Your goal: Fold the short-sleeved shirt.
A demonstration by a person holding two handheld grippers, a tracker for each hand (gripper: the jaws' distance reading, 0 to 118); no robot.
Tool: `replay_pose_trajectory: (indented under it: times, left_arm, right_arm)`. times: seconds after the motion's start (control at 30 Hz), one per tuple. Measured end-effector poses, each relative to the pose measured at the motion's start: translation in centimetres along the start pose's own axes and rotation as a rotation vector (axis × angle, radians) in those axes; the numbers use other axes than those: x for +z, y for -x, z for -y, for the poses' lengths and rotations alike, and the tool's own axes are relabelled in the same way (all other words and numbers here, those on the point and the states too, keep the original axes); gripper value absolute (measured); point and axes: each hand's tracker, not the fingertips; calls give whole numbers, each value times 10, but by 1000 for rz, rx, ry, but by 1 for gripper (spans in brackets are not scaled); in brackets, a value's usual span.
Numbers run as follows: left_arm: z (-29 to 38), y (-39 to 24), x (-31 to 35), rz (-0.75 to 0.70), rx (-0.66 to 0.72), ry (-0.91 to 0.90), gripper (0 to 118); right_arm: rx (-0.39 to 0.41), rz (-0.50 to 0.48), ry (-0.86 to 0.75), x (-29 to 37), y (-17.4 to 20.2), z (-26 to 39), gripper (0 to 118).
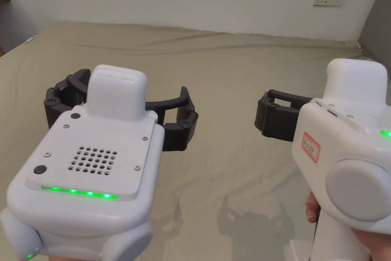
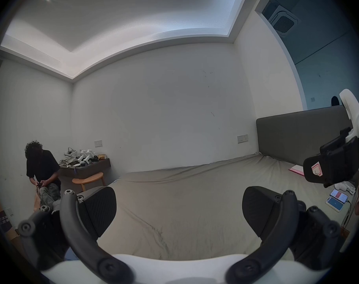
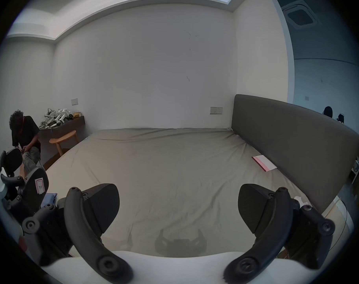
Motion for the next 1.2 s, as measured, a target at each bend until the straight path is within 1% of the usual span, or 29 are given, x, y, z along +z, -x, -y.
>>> replay_pose_trajectory:
  times: [0.07, 0.17, 0.4, 0.5, 0.57, 0.6, 0.67, 0.77, 0.87, 0.93, 1.0, 1.07, 1.1, 1.2]
  left_arm:
    - [0, 2, 0, 1, 1, -1, 118]
    - [0, 2, 0, 4, 7, 2, 118]
    - [-1, 1, 0, 6, -1, -2, 118]
    - [-1, 2, 0, 6, -1, -3, 118]
    - [0, 2, 0, 6, 0, -1, 118]
    - [0, 2, 0, 6, 0, 0, 118]
    - [1, 3, 0, 4, 0, 3, 118]
    - [2, 2, -1, 6, 1, 9, 118]
    - [2, 2, -1, 9, -2, 10, 118]
    - [2, 2, -1, 6, -5, 8, 118]
    - [2, 2, -1, 7, -6, 9, 118]
    - [3, 3, -1, 5, -3, 12, 118]
    - [3, 3, -1, 4, -1, 12, 118]
    - [3, 3, -2, 1, 0, 13, 118]
  right_arm:
    - [-5, -23, -31, 3, -2, 2, 117]
    - [-10, -54, -27, 5, -3, 3, 117]
    - [-9, -51, -32, 5, -1, 3, 117]
    - [-12, -64, -42, 4, -4, 6, 117]
    - [2, -73, -66, 4, -5, 8, 117]
    - [-3, -51, -61, 4, -4, 7, 117]
    - [-18, -13, -30, 2, -1, 8, 117]
    - [-20, -49, 20, -2, -2, 9, 117]
    - [-70, -36, 100, -8, -3, 7, 117]
    - [-82, -35, 157, -12, -6, 5, 117]
    - [-93, -47, 174, -14, -9, 2, 117]
    - [-113, -58, 127, -13, -12, 4, 117]
    - [-104, -47, 85, -12, -12, 4, 117]
    - [-2, -41, -95, -5, -10, 14, 117]
